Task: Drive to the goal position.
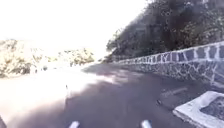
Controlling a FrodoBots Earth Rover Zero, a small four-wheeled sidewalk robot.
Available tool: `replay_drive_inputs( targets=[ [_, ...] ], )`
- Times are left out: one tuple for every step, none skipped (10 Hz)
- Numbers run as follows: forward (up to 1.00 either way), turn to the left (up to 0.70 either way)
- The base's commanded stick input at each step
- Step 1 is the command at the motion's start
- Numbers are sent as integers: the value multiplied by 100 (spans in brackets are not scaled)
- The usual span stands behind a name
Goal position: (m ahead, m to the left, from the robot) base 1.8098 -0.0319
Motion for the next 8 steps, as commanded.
replay_drive_inputs(
  targets=[
    [70,0],
    [70,0],
    [70,0],
    [70,0],
    [70,0],
    [70,0],
    [70,0],
    [70,0]
  ],
)
